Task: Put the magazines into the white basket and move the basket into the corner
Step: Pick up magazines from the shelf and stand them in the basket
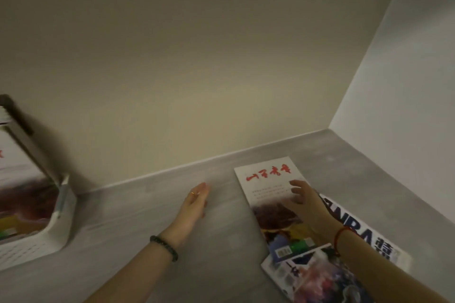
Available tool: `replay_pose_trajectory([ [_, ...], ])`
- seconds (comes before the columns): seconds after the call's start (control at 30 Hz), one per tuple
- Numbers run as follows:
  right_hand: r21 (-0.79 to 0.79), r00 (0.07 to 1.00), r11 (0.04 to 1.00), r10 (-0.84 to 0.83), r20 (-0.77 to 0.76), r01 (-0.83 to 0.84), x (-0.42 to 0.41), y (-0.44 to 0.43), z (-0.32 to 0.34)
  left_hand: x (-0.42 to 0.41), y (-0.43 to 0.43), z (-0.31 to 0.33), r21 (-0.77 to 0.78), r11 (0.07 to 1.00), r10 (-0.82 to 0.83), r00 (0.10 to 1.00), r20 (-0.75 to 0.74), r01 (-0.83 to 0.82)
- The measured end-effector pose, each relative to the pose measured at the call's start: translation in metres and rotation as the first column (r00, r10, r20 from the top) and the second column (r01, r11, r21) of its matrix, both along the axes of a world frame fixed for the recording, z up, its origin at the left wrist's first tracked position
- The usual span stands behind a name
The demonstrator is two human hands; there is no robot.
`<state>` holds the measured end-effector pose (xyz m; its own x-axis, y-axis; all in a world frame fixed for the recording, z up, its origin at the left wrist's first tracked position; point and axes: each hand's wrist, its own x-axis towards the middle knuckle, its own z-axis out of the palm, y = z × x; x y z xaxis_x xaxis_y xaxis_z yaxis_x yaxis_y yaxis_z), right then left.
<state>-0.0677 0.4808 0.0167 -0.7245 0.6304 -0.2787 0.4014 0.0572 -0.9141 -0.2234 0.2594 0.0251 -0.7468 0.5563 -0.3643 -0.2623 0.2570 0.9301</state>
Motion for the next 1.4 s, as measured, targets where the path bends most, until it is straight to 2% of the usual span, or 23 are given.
replay_pose_trajectory([
  [0.07,0.054,0.998,0.999,-0.006,0.064,0.003,0.018,0.028,-0.011,0.016,0.039,-0.015,0.008,1.0,0.029,0.996,0.088,-0.03],
  [0.17,0.314,0.971,0.944,0.029,0.236,-0.105,0.033,0.062,-0.025,0.038,0.081,-0.04,-0.013,0.998,0.067,0.984,0.166,-0.066],
  [0.2,0.34,0.962,0.93,0.048,0.27,-0.142,0.037,0.07,-0.029,0.044,0.092,-0.049,-0.013,0.998,0.07,0.981,0.182,-0.069],
  [0.3,0.284,0.908,0.921,0.14,0.394,-0.265,0.047,0.08,-0.044,0.059,0.115,-0.071,0.005,0.994,0.108,0.968,0.228,-0.112],
  [0.37,0.318,0.856,0.872,0.19,0.48,-0.372,0.052,0.08,-0.056,0.065,0.122,-0.077,-0.028,0.994,0.113,0.981,0.16,-0.11],
  [0.47,0.367,0.852,0.845,0.179,0.493,-0.39,0.054,0.078,-0.063,0.068,0.125,-0.077,-0.137,0.981,0.137,0.99,-0.027,-0.139],
  [0.6,0.354,0.865,0.858,0.184,0.466,-0.373,0.053,0.08,-0.061,0.074,0.124,-0.063,-0.227,0.963,0.087,0.966,-0.242,-0.143],
  [0.7,0.342,0.883,0.872,0.184,0.431,-0.349,0.047,0.076,-0.056,0.076,0.127,-0.05,-0.068,0.986,0.138,0.973,-0.186,-0.153],
  [0.83,0.344,0.967,0.921,0.104,0.234,-0.182,0.029,0.066,-0.04,0.067,0.112,-0.022,0.125,0.975,0.2,0.971,-0.131,-0.184],
  [0.97,0.034,0.998,0.998,0.062,-0.018,-0.061,-0.005,0.045,-0.008,0.042,0.063,0.013,0.256,0.947,0.225,0.97,-0.088,-0.196],
  [1.03,-0.011,0.989,0.995,0.099,-0.106,-0.1,-0.026,0.025,0.009,0.028,0.029,0.029,0.318,0.927,0.245,0.964,-0.105,-0.201],
  [1.13,0.036,0.959,0.972,0.235,-0.156,-0.232,-0.062,-0.022,0.043,0.004,-0.037,0.051,0.368,0.889,0.341,0.931,-0.132,-0.274],
  [1.23,0.166,0.904,0.918,0.387,-0.18,-0.36,-0.102,-0.091,0.081,-0.023,-0.117,0.069,0.379,0.854,0.45,0.872,-0.193,-0.357],
  [1.4,0.279,0.857,0.878,0.455,-0.242,-0.388,-0.17,-0.211,0.115,-0.071,-0.249,0.101,0.345,0.818,0.568,0.738,-0.364,-0.46],
])
